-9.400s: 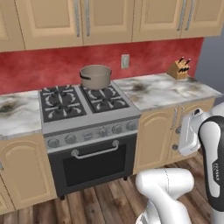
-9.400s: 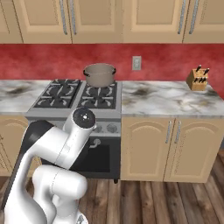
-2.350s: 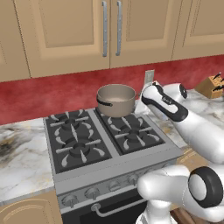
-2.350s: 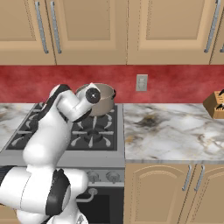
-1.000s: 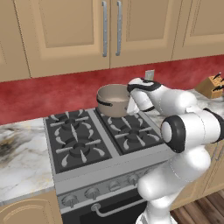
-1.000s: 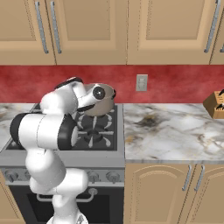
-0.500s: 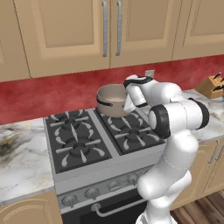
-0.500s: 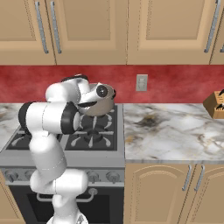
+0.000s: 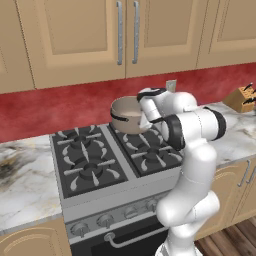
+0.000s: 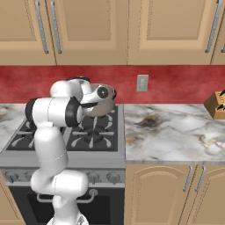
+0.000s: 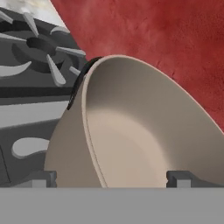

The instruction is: Move the pot and pan from the stove into the sink.

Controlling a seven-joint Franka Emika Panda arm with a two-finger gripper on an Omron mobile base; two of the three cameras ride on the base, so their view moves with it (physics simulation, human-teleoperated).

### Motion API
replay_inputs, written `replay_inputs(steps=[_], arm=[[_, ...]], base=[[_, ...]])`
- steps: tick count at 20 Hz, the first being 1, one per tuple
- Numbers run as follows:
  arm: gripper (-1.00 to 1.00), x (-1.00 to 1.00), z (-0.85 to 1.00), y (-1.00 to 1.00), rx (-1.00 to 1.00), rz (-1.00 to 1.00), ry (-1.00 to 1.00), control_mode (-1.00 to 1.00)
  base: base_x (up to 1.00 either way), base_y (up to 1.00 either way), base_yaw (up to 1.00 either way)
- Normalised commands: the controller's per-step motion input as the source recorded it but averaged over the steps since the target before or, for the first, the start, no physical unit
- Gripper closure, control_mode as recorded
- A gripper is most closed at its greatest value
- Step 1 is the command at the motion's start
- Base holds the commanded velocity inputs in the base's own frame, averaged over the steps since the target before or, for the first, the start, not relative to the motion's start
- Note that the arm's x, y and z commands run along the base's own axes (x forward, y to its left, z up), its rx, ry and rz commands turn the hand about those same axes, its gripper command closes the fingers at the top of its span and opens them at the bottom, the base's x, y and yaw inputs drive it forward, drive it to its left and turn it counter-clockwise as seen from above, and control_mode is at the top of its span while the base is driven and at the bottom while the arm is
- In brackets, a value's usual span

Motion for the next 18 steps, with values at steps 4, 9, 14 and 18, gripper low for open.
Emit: replay_inputs(steps=[4,9,14,18], arm=[[-1.0,0.44,-0.17,0.09,-0.05,0.01,0.0,-1.0],[-1.0,0.06,0.0,0.0,0.0,0.0,0.0,-1.0],[-1.0,0.04,-0.06,0.01,-0.02,0.0,0.0,-1.0],[-1.0,0.08,-0.41,0.07,-0.15,0.02,0.08,-1.0]], base=[[0.0,0.0,0.0],[0.0,0.0,0.0],[0.0,0.0,0.0],[0.0,0.0,0.0]])
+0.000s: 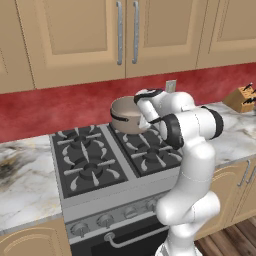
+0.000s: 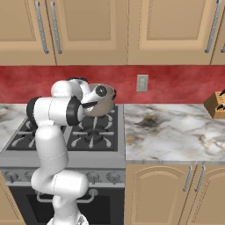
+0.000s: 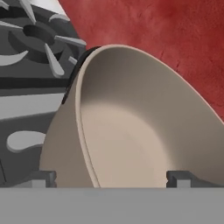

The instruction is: Move the pot and pan from the stove into the sink.

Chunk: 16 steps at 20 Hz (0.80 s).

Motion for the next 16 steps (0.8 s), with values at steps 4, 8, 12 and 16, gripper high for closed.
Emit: replay_inputs(steps=[4,8,12,16], arm=[[1.0,0.02,-0.25,0.05,-0.11,0.02,0.07,-1.0],[1.0,0.0,0.0,0.01,0.0,0.0,0.01,-1.0],[1.0,0.0,0.0,-0.02,0.0,0.0,0.0,-1.0],[1.0,0.0,0.16,-0.09,0.01,0.0,0.0,-1.0]], base=[[0.0,0.0,0.0],[0.0,0.0,0.0],[0.0,0.0,0.0],[0.0,0.0,0.0]])
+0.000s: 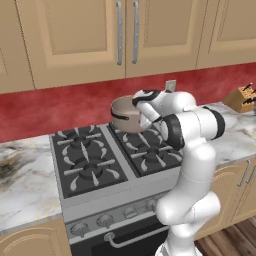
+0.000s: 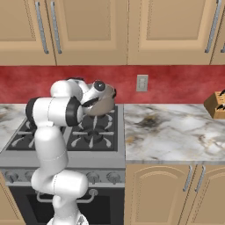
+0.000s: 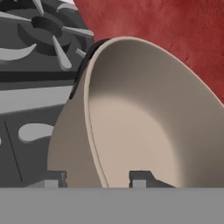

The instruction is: Move the pot and pan from the stove into the sink.

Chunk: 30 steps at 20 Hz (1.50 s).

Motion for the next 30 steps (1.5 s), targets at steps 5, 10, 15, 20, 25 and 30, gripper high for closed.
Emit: replay_inputs(steps=[5,10,15,20,25,30], arm=[[1.0,-0.07,0.35,-0.18,0.03,0.0,0.0,-1.0],[1.0,-0.15,0.51,-0.25,0.04,0.0,0.01,-1.0],[1.0,-0.32,0.55,-0.29,0.02,0.02,0.08,-1.0],[1.0,-0.49,0.45,-0.34,0.01,0.02,0.08,-1.0],[1.0,-0.8,0.31,-0.3,0.0,0.06,0.02,-1.0],[1.0,-0.97,0.21,-0.21,0.0,0.12,-0.02,-1.0]], base=[[0.0,0.0,0.0],[0.0,0.0,0.0],[0.0,0.0,0.0],[0.0,0.0,0.0],[0.0,0.0,0.0],[0.0,0.0,0.0]])
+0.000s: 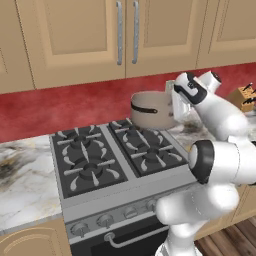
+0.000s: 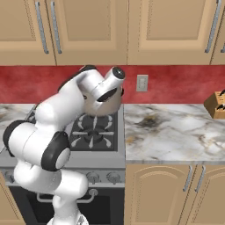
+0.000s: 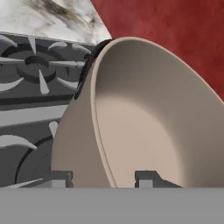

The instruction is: Move the pot and pan from the stove into the sink.

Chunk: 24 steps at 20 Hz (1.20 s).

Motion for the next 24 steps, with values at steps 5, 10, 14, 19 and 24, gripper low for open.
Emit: replay_inputs(steps=[5,10,14,19,24], arm=[[1.0,-0.94,0.25,-0.06,0.0,0.16,-0.02,-1.0],[1.0,-0.92,0.36,-0.03,0.0,0.17,-0.02,-1.0],[1.0,-0.89,0.41,0.0,-0.01,0.18,0.0,-1.0],[1.0,-0.94,0.36,-0.01,0.0,0.17,0.0,-1.0],[1.0,-0.91,0.2,-0.12,0.0,0.17,-0.04,-1.0]], base=[[0.0,0.0,0.0],[0.0,0.0,0.0],[0.0,0.0,0.0],[0.0,0.0,0.0],[0.0,0.0,0.0]])
